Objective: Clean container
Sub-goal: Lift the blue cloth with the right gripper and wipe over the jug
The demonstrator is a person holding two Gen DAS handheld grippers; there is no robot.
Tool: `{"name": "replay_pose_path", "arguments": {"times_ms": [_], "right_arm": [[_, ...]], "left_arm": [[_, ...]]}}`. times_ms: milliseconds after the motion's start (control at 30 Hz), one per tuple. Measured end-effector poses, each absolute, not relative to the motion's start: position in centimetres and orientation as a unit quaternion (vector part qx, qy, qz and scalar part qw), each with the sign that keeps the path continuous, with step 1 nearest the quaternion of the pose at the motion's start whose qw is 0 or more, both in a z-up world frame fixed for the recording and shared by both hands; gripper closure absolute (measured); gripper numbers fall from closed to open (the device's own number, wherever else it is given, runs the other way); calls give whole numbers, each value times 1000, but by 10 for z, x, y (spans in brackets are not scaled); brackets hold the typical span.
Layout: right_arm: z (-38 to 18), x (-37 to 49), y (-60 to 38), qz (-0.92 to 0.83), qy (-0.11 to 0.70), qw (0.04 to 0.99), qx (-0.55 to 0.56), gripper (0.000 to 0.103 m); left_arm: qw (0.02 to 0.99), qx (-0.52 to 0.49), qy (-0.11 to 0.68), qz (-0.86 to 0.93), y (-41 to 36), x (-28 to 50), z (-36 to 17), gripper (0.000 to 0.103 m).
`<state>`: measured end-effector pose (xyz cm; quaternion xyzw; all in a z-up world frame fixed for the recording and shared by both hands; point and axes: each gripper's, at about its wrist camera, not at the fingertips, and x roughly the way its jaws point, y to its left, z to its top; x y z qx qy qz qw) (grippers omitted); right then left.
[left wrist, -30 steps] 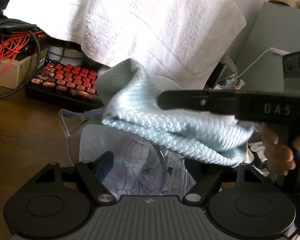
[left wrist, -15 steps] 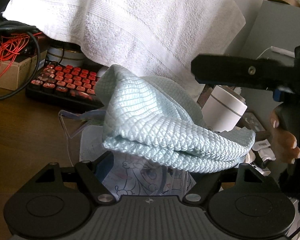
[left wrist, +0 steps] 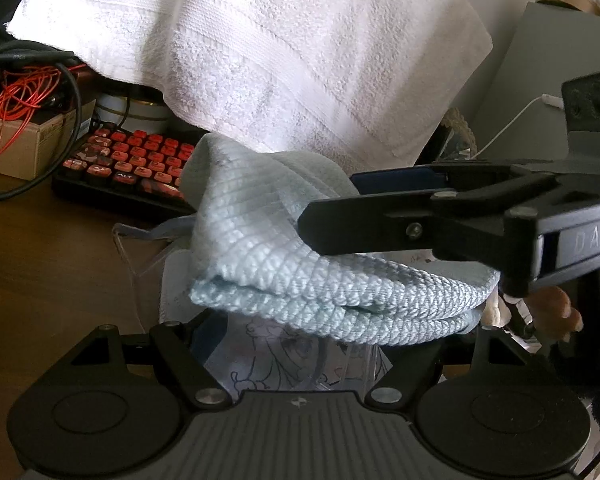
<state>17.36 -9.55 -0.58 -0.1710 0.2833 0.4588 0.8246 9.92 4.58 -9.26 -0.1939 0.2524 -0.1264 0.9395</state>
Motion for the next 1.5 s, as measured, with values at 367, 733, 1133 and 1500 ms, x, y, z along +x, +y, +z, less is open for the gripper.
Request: {"name": "replay_pose_path", "arguments": {"times_ms": [367,733,1133,1500], "right_arm": [[0,157,-93,499,272,802,-184,88],[16,162,-110,486,253,825,-137,29],[4,181,-104,498,285,806,-144,17],[-6,181,-96,494,276,806,-175,22]], "left_arm": [[940,-190,254,-126,46,100,-92,25],[940,-187,254,-127,46,100,-92,25],[940,-188,255,-130,50,100,-92,25],[939,-186,255,-136,45,96,-93,25]]}}
